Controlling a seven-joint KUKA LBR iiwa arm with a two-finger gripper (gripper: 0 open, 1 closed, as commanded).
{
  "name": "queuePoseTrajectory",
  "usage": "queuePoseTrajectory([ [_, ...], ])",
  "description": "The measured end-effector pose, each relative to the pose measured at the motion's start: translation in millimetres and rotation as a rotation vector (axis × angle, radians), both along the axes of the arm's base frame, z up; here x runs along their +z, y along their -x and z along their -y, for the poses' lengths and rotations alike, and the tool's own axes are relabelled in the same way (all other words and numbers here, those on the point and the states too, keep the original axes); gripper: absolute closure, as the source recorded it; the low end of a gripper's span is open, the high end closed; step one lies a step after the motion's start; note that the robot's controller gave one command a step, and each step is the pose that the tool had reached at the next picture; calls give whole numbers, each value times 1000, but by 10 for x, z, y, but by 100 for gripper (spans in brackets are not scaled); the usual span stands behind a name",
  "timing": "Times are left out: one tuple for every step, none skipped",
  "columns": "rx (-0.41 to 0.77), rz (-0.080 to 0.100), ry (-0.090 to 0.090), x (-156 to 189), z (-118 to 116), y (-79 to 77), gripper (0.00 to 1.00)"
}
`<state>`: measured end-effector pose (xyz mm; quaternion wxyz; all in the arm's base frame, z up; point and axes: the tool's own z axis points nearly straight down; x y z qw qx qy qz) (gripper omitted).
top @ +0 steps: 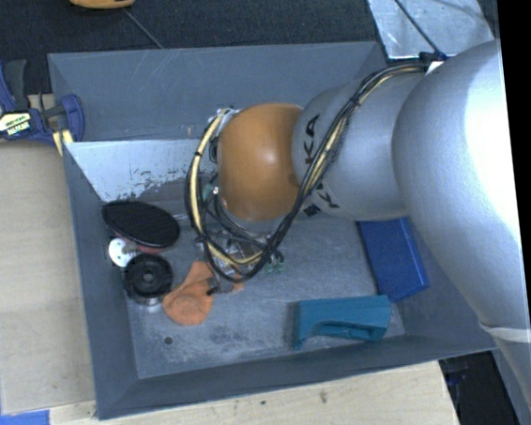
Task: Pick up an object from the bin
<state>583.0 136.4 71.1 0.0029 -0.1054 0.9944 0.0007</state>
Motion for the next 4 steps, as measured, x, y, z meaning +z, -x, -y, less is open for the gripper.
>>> queuePoseTrajectory([
  [0, 0, 0, 0, 0, 0, 100],
  [0, 0, 0, 5, 0, 0, 100],
  [16, 5, 0, 282, 96, 223, 100],
  [16, -1, 1, 1179, 371, -424, 100],
])
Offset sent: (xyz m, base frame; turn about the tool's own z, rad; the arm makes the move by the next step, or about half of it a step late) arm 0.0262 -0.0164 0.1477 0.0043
